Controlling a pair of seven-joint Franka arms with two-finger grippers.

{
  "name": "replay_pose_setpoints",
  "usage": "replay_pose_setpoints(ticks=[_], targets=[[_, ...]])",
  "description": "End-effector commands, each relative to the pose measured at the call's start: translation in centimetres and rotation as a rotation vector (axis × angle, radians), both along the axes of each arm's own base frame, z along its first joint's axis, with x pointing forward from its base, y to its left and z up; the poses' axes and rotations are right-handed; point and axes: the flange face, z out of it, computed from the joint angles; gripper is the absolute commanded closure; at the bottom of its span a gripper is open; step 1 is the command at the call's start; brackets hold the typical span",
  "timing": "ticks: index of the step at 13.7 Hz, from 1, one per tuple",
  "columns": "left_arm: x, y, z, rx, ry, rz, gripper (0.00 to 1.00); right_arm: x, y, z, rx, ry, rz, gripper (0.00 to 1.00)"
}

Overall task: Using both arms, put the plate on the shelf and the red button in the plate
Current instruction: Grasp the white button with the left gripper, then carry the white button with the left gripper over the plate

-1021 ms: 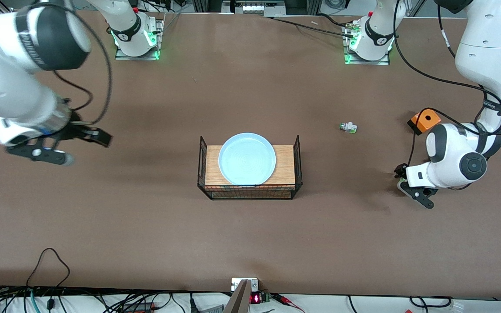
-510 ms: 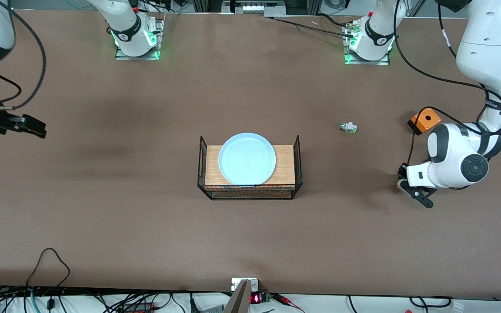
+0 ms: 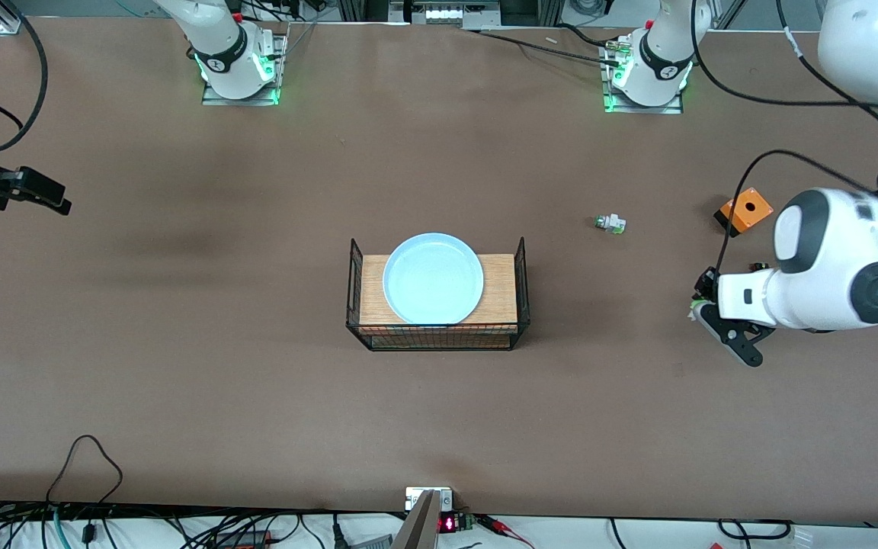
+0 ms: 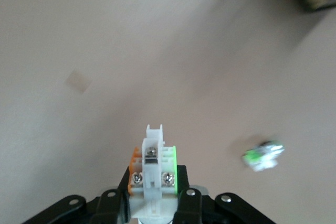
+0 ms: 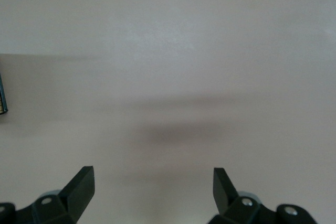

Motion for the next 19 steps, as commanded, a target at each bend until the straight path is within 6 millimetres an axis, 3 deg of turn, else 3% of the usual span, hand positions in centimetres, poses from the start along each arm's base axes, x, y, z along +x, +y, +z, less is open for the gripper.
replay_pose_setpoints(ticks=[1,4,7,9,12,14,16,19], targets=[[0.4,-4.1,3.5,-0.151,0.043,0.067,0.96,-1.7,2.0,1.8,0.011,0.002,0.038,0.00],[-0.1,-12.9,8.4,-0.191,0.055,0.222,0.96,-1.6,1.8,2.1,0.011,0.002,0.050,0.00],[-3.4,-24.4,10.8,-0.122,0.116,0.389,0.95,-1.4,2.3,2.6,0.013,-0.011,0.050,0.00],[-4.9,-30.7,10.3,-0.095,0.128,0.485,0.95,-1.3,2.0,3.5,0.016,-0.028,0.045,0.00],[-5.1,-38.1,7.9,-0.148,0.037,0.598,0.95,-1.8,2.2,3.6,0.017,0.007,0.038,0.00],[-6.4,-41.6,5.2,-0.087,-0.065,0.539,0.93,-1.8,2.1,3.5,0.020,0.012,0.034,0.00],[-7.6,-43.8,2.8,-0.023,-0.146,0.478,0.92,-1.8,2.1,3.5,0.024,0.013,0.037,0.00],[-7.9,-44.3,1.3,0.007,-0.164,0.453,0.89,-1.8,2.1,3.5,0.021,0.015,0.035,0.00]])
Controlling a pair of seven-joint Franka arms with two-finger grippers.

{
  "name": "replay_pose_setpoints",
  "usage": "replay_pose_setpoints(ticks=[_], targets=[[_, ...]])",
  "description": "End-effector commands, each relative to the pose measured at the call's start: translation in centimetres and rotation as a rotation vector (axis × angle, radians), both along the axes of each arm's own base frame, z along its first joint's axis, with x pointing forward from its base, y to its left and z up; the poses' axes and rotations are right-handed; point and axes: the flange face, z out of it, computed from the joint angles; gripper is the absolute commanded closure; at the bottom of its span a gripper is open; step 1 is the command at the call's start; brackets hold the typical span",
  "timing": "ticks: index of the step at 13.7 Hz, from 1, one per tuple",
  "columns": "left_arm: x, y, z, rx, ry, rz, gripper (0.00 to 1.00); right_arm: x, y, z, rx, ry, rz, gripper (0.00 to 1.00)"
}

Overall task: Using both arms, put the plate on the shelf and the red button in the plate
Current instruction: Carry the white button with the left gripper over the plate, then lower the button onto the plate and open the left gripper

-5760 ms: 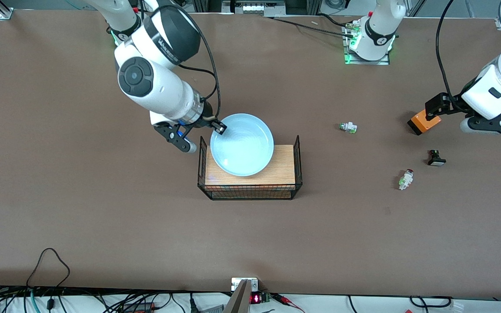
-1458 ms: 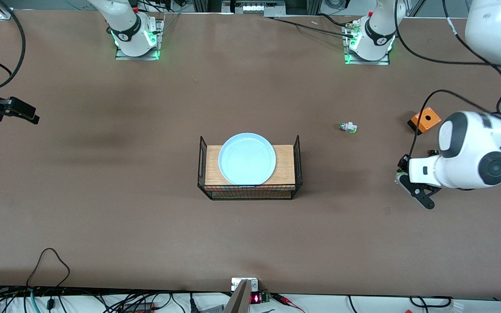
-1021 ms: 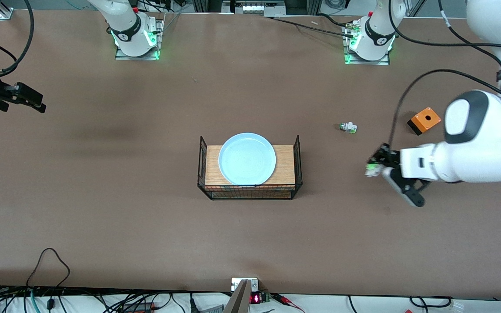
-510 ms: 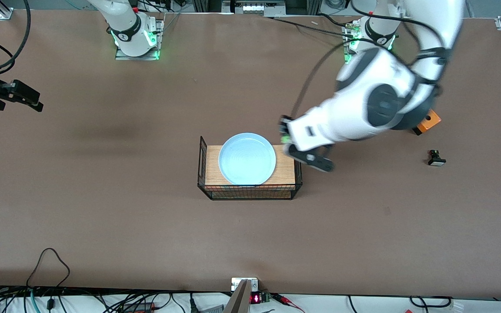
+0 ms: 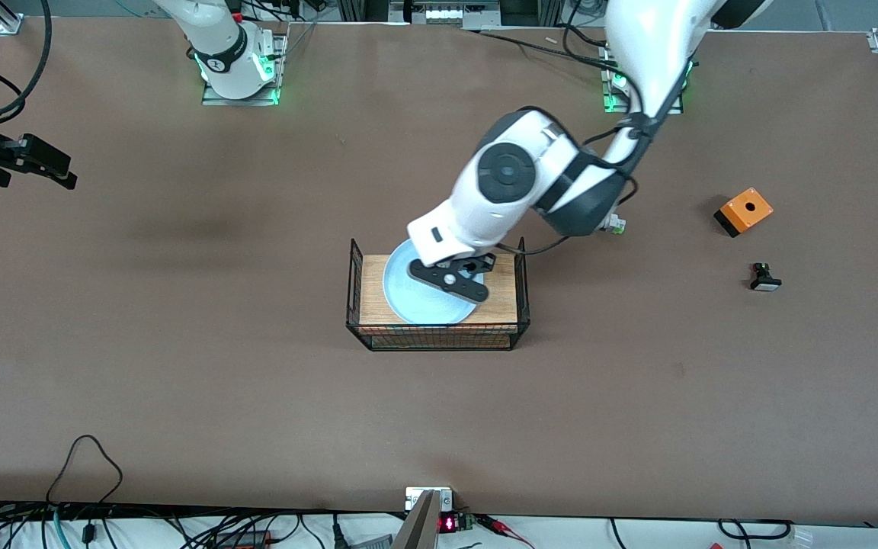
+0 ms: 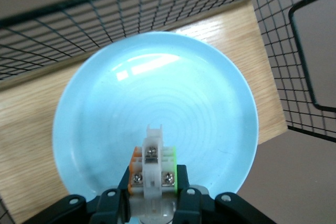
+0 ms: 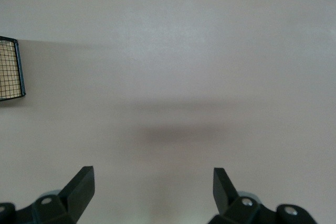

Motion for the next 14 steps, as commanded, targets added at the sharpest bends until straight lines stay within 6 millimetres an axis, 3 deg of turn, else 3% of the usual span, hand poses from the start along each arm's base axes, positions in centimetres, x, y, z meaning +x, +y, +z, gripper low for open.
replay_pose_setpoints(ticks=[1,2,3,7,9,11,14], targets=[[0.8,0.0,0.5,0.033,-0.042,-0.005,0.84,-0.2,0.0,0.6,0.014,0.005,0.002,0.00],[0.9,0.2,0.4,0.044,-0.052,-0.013,0.69,-0.3,0.0,0.6,0.016,0.008,0.002,0.00],[0.9,0.3,0.4,0.046,-0.053,-0.018,0.02,-0.4,0.0,0.5,0.016,0.018,0.000,0.00],[1.1,0.9,1.1,0.050,-0.051,-0.008,0.00,-0.4,-0.1,0.4,0.016,0.023,-0.004,0.00],[1.0,1.8,3.1,0.067,-0.038,-0.002,0.00,-0.4,-0.1,0.4,0.016,0.023,-0.004,0.00],[1.6,5.7,7.6,0.099,-0.015,0.039,0.00,-0.4,-0.1,0.4,0.016,0.023,-0.004,0.00],[3.4,16.3,14.1,0.176,0.051,0.161,0.00,-0.4,-0.1,0.4,0.016,0.023,-0.004,0.00]])
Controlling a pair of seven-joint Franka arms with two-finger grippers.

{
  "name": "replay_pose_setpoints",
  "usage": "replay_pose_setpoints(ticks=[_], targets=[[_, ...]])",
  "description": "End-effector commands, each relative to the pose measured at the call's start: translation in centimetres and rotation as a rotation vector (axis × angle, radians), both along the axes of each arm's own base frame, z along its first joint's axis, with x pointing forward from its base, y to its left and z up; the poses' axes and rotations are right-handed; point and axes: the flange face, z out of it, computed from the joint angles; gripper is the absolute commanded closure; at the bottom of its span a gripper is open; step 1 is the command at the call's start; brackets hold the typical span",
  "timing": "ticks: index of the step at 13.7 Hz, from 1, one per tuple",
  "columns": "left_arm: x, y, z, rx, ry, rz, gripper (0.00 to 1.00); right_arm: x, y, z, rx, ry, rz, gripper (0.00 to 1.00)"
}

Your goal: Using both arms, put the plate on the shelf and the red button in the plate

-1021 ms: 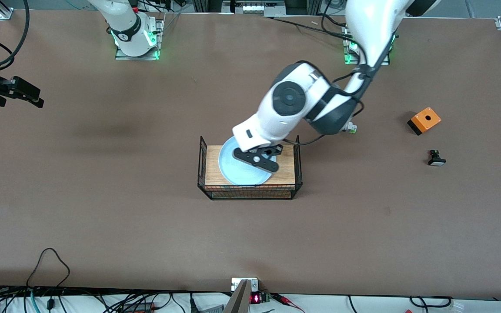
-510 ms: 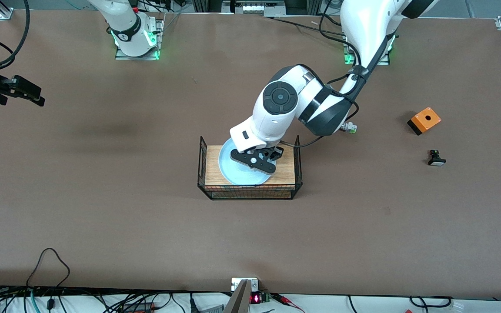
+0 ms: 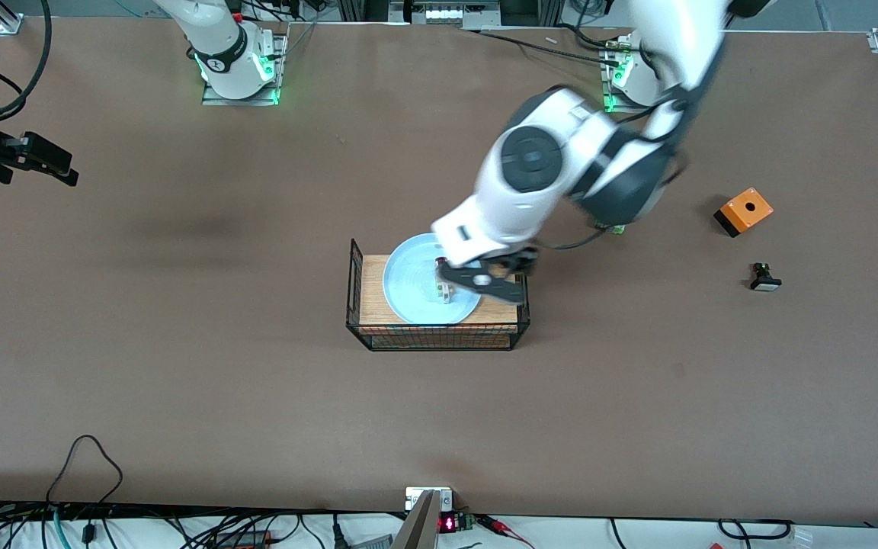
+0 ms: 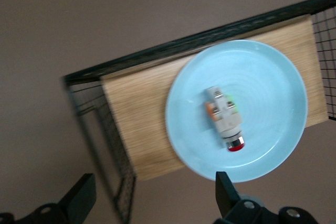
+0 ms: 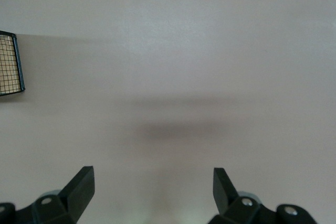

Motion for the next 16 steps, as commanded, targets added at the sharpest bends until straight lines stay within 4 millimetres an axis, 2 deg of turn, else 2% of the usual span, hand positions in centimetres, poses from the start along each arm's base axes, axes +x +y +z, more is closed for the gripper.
replay_pose_setpoints(ticks=[1,2,3,4,5,6,7,8,11,12,16], targets=[[1.4,11.3,6.2,0.062,0.031,0.125,0.00,-0.2,0.0,0.6,0.014,0.002,-0.001,0.00],[2.1,15.3,6.9,0.076,0.057,0.160,0.00,-0.2,-0.1,0.6,0.013,0.002,0.000,0.00],[2.6,18.1,7.3,0.087,0.075,0.194,0.00,-0.2,-0.1,0.6,0.013,0.002,0.000,0.00],[2.9,20.0,7.3,0.096,0.090,0.220,0.00,-0.2,0.0,0.6,0.014,0.002,-0.001,0.00],[3.5,22.8,7.2,0.106,0.092,0.256,0.00,-0.2,-0.1,0.6,0.014,0.004,-0.002,0.00],[4.0,26.5,7.8,0.102,0.083,0.284,0.00,-0.2,-0.1,0.5,0.013,0.005,-0.002,0.00],[3.6,28.9,7.6,0.104,0.097,0.254,0.00,-0.2,-0.1,0.6,0.013,0.002,-0.002,0.00],[2.2,30.9,7.8,0.117,0.105,0.206,0.00,-0.2,-0.1,0.6,0.013,0.002,-0.002,0.00],[-3.2,34.0,9.7,0.122,0.000,0.212,0.00,-0.2,-0.1,0.6,0.013,0.002,0.007,0.00],[-4.9,34.0,10.8,0.110,-0.049,0.212,0.00,-0.2,-0.1,0.6,0.012,0.002,0.009,0.00],[-5.2,33.9,10.0,0.085,-0.025,0.190,0.00,-0.2,-0.1,0.6,0.013,0.002,0.009,0.00]])
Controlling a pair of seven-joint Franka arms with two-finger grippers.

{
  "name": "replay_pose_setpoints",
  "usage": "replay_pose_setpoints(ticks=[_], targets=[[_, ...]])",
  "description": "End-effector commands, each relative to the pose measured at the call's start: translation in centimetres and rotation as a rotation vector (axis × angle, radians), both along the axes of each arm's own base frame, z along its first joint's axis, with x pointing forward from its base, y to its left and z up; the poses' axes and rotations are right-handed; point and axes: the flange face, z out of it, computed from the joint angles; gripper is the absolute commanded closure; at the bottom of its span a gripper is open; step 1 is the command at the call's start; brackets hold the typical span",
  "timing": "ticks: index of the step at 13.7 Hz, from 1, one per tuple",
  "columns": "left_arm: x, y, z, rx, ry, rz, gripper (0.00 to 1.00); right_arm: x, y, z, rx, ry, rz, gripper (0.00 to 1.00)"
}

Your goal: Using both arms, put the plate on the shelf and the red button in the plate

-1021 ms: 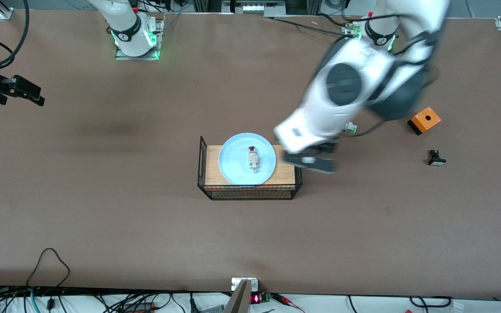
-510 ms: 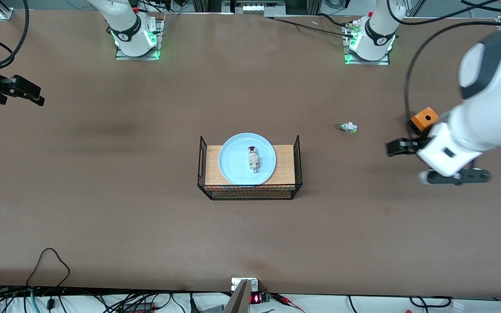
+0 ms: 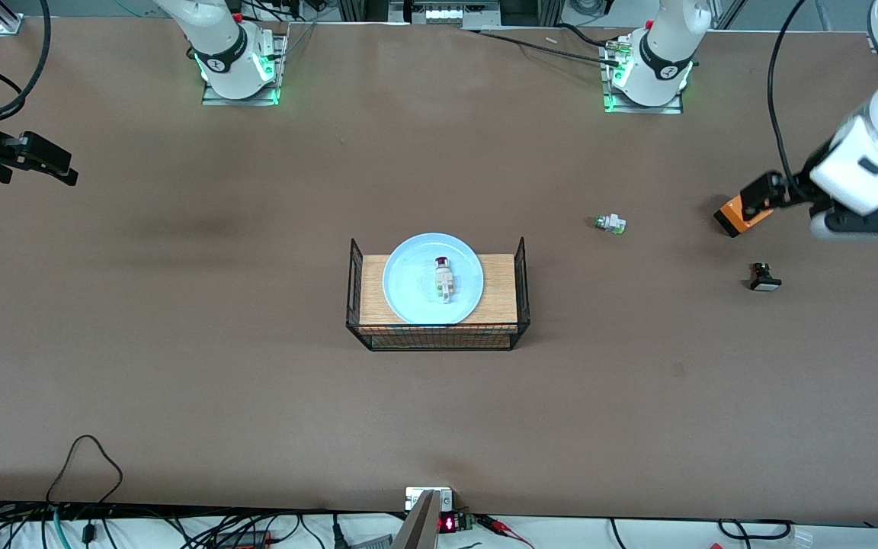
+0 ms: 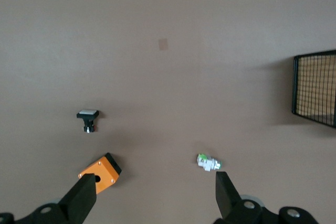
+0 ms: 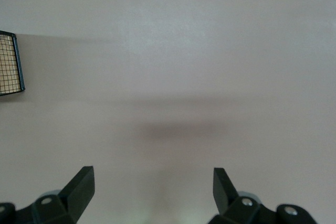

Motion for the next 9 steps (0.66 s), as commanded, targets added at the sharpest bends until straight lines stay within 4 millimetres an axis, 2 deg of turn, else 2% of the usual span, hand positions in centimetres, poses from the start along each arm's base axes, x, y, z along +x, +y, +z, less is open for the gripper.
replay_pose_setpoints(ticks=[1,9], targets=[[0.01,0.20,-1.77,-0.030,0.016,-0.031,0.00,-0.20,-0.10,0.56,0.013,0.002,0.009,0.00],[-0.10,0.66,-1.50,-0.046,0.043,-0.019,0.00,-0.20,-0.10,0.56,0.013,0.002,0.009,0.00]])
